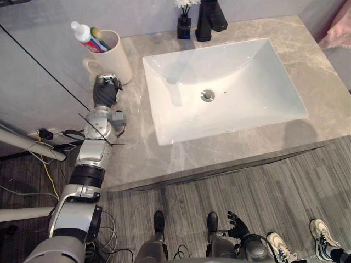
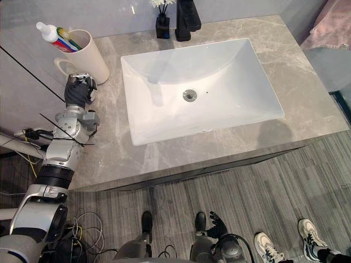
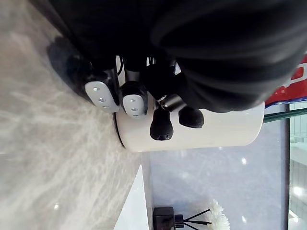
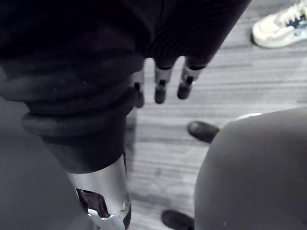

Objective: Organize washtable

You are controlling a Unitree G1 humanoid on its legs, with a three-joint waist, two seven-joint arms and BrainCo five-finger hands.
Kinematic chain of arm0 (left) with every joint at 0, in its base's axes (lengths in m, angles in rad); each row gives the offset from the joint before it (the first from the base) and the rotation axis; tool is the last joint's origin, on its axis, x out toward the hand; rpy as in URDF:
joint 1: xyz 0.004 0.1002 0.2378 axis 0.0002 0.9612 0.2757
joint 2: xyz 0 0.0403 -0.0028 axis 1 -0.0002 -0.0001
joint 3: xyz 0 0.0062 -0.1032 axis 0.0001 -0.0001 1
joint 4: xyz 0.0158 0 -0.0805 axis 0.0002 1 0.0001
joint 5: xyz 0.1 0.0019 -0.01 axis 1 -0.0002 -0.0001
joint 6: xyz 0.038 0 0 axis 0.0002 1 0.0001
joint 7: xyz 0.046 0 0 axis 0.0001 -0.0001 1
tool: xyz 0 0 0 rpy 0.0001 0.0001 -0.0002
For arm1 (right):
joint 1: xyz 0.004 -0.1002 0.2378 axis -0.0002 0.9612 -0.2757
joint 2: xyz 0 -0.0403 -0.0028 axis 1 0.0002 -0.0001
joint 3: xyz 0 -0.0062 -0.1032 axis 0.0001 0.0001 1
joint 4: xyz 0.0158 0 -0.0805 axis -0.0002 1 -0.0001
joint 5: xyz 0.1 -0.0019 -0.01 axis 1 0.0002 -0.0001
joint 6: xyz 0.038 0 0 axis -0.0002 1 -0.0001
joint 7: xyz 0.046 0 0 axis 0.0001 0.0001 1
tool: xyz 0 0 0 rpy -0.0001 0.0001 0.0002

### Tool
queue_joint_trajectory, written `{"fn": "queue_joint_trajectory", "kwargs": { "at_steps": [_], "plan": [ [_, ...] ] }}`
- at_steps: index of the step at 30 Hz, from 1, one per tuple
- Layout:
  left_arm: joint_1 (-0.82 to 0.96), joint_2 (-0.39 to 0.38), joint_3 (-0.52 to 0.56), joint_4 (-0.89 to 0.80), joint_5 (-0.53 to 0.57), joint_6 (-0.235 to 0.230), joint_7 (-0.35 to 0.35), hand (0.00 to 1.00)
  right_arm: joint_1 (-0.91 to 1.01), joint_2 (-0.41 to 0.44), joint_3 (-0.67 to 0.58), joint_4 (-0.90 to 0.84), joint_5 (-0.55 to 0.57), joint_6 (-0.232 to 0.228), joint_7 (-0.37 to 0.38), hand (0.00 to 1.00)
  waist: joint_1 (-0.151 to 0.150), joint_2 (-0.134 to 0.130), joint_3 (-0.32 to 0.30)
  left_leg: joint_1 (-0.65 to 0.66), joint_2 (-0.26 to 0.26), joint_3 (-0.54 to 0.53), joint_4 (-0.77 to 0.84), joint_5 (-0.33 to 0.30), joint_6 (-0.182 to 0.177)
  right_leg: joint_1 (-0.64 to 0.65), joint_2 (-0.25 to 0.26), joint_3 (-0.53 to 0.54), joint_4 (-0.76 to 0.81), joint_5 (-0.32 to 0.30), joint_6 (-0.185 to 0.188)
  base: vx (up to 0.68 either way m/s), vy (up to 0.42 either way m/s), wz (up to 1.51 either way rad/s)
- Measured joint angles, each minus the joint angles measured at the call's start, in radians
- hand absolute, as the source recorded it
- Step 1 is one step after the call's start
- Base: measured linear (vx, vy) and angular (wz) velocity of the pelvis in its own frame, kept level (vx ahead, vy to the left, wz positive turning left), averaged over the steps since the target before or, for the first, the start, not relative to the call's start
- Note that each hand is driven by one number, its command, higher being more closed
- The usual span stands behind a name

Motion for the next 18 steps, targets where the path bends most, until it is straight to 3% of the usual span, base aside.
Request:
{"fn": "queue_joint_trajectory", "kwargs": {
  "at_steps": [18],
  "plan": [
    [-0.068,-0.004,-0.016,0.082,-0.001,0.002,0.028,1.0,0.0,-0.004,-0.008,-0.02,0.001,-0.006,-0.009,0.0,0.001,0.011,0.023,0.005,0.001,0.008,0.013,0.0,0.0,0.003,0.0,0.009,0.006,0.003,-0.004,-0.02,-0.002,-0.01]
  ]
}}
